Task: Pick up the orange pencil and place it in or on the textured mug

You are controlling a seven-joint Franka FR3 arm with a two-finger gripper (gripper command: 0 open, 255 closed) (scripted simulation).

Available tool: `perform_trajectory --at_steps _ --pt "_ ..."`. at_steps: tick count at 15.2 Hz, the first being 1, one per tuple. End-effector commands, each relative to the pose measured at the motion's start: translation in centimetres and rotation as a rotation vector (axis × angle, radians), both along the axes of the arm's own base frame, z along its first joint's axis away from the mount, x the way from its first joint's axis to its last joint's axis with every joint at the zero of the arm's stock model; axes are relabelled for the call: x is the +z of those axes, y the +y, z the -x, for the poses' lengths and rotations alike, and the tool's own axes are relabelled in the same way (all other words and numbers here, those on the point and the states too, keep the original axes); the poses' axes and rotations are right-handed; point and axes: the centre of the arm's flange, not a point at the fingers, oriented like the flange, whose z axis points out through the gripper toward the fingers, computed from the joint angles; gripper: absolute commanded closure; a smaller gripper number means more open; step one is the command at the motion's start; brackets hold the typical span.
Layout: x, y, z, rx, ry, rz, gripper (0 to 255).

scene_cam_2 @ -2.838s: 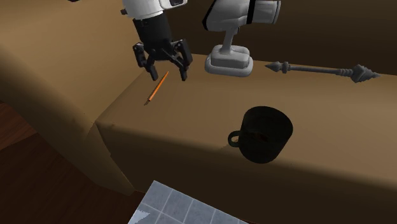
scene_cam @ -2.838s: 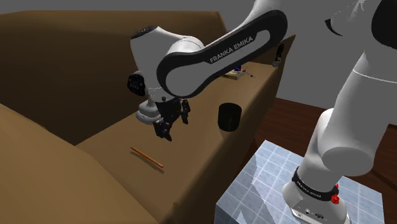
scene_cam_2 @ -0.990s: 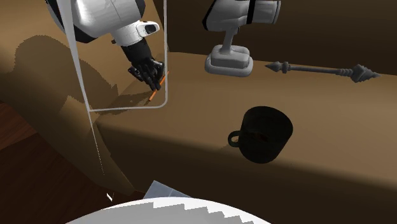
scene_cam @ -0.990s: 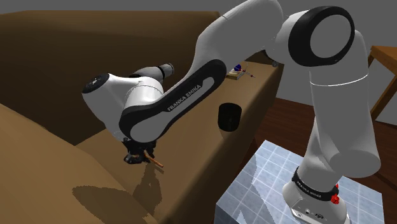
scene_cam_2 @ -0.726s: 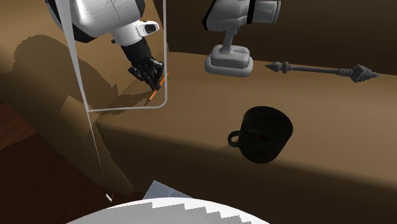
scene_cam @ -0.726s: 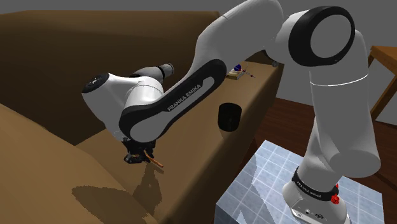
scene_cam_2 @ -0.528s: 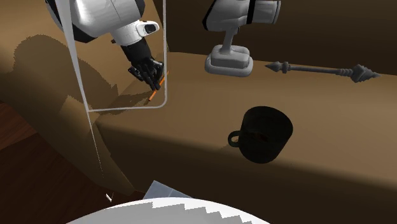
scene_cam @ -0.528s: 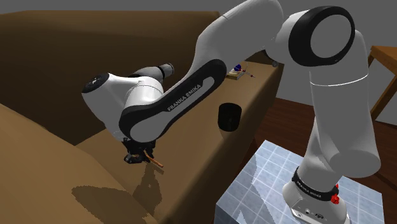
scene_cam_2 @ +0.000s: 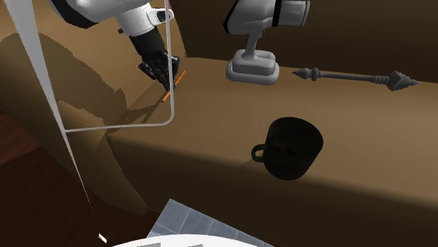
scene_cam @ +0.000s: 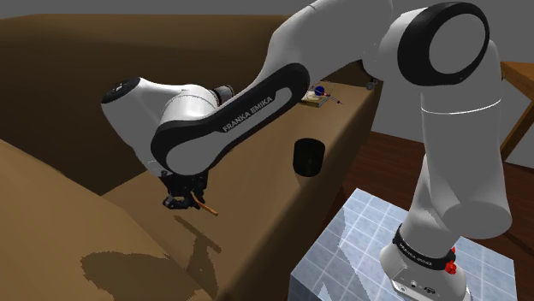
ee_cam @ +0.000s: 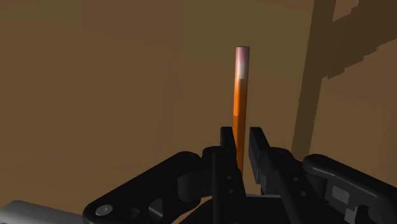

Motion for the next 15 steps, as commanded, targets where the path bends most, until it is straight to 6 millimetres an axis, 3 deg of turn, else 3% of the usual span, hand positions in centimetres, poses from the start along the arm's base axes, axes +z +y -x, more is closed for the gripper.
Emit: perform_trajectory --at_steps 1,15 --pt "1.1 0.0 0.2 0.000 0.000 0.000 255" --pt "8.5 0.0 0.2 0.000 0.000 0.000 255"
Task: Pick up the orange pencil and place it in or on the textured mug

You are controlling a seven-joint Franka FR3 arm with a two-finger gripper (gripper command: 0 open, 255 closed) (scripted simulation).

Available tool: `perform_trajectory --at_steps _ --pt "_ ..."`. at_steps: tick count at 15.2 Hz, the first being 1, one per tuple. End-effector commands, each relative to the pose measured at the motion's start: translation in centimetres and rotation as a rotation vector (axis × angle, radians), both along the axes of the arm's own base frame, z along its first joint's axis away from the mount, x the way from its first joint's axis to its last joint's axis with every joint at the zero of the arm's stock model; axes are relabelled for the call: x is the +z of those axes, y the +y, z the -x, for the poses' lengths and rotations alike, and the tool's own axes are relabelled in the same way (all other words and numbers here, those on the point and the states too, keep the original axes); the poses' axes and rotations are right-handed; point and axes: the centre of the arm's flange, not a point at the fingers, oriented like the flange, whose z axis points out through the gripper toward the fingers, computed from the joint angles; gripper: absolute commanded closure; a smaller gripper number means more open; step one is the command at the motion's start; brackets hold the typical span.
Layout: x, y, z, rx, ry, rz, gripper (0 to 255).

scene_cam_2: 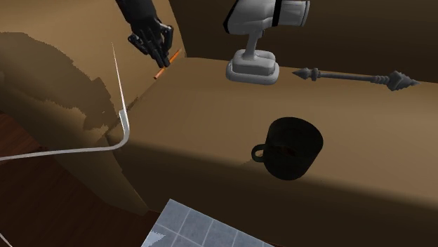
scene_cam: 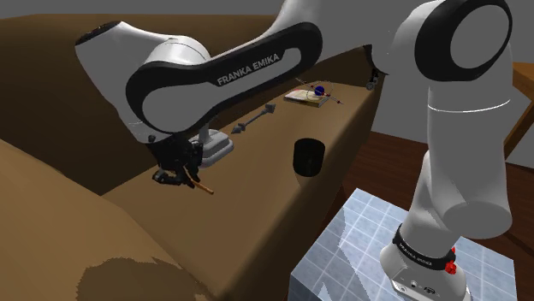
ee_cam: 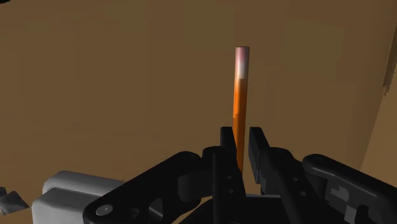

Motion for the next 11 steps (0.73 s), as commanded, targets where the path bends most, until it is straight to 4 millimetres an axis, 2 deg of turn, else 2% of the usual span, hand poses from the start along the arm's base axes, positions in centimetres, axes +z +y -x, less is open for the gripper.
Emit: perform_trajectory --at_steps 1,11 --pt "1.0 -0.1 0.0 0.000 0.001 0.000 255" --pt "6.3 -0.1 0.0 0.000 0.001 0.000 255"
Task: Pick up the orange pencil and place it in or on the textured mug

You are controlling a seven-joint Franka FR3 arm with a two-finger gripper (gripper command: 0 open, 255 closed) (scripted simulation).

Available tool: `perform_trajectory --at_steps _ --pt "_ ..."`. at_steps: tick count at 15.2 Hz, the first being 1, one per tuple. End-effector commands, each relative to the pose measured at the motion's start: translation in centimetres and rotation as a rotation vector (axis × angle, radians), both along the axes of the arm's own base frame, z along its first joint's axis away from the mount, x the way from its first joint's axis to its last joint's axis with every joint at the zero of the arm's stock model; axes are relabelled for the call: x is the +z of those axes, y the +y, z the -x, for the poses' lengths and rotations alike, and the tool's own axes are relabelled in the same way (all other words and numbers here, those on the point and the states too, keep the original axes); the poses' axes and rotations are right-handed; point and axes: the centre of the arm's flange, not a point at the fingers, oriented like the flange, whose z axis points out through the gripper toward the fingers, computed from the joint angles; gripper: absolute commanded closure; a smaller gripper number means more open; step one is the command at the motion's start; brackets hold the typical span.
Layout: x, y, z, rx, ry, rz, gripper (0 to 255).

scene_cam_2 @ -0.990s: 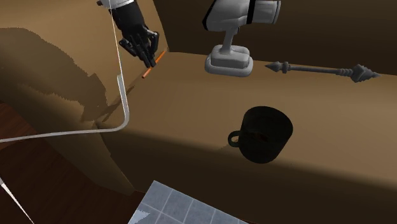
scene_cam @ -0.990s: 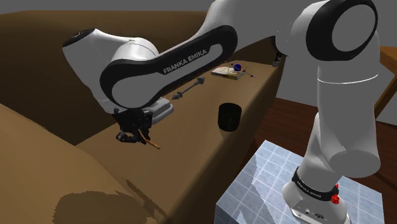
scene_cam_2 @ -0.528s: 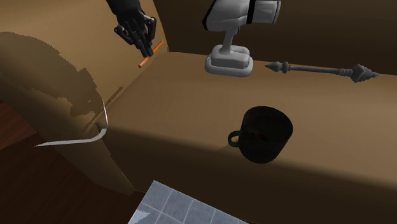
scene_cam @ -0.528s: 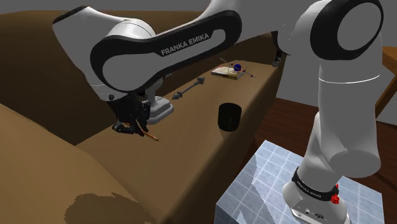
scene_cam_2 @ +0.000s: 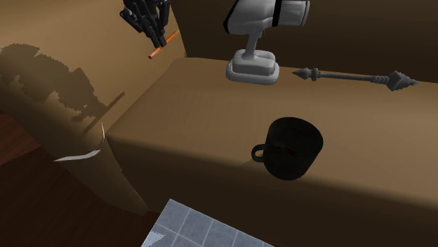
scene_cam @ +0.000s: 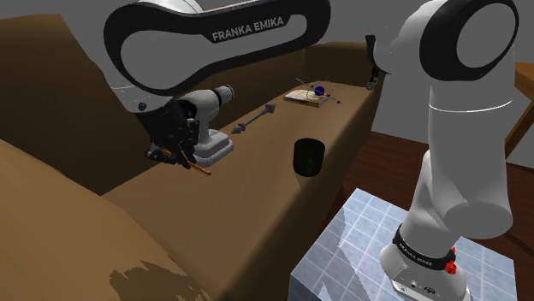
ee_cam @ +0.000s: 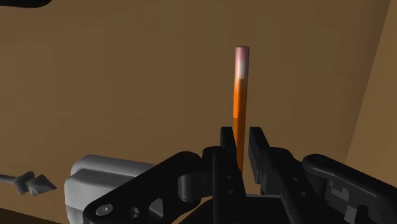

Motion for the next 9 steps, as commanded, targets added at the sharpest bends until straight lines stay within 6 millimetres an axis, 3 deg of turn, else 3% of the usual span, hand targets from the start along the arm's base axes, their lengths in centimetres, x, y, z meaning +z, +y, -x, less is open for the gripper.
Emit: perform_trajectory --at_steps 1,7,9 --pt "1.0 0.0 0.1 0.000 0.000 0.000 255" --pt "3.9 0.0 0.1 0.000 0.000 0.000 255" --pt "4.0 -2.4 1.0 0.000 0.000 0.000 255"
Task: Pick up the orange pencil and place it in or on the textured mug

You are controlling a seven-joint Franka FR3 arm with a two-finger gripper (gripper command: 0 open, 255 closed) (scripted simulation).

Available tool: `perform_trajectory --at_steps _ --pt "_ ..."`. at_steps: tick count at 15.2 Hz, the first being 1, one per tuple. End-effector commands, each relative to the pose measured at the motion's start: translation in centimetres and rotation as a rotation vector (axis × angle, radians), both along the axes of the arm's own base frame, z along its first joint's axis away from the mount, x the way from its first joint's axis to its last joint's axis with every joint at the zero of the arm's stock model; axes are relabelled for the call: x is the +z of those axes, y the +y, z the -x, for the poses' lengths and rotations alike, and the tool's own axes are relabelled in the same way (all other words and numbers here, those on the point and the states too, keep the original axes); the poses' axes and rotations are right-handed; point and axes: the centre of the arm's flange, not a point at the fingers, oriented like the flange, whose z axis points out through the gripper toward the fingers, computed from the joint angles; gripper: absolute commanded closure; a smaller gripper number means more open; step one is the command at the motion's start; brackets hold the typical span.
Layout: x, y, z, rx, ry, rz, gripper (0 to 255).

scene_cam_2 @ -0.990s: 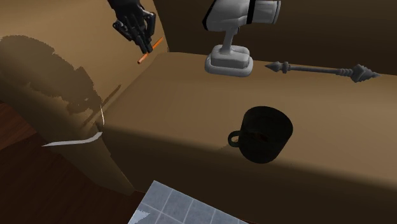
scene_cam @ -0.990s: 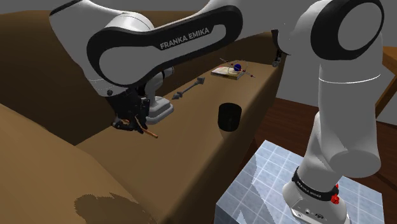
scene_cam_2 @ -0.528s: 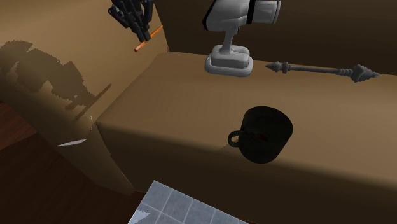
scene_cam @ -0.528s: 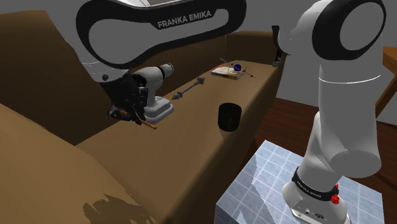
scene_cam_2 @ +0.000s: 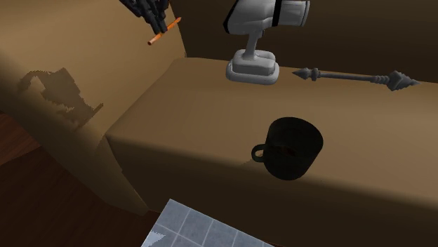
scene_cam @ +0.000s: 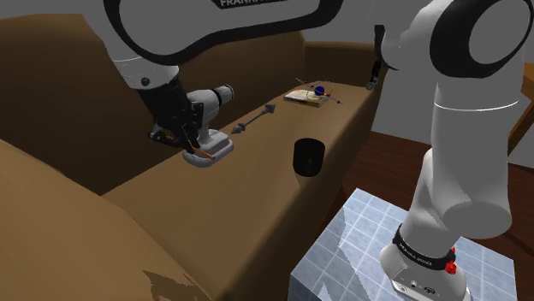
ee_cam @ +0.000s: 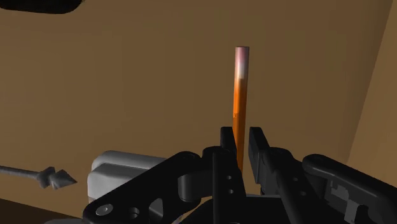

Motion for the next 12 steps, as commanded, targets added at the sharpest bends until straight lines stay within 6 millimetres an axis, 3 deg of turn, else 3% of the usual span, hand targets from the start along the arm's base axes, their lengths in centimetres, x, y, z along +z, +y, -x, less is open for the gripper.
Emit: perform_trajectory --at_steps 1,12 --pt "0.3 -2.2 1.0 0.000 0.000 0.000 255" --pt "1.0 -15.7 6.1 0.000 0.000 0.000 255"
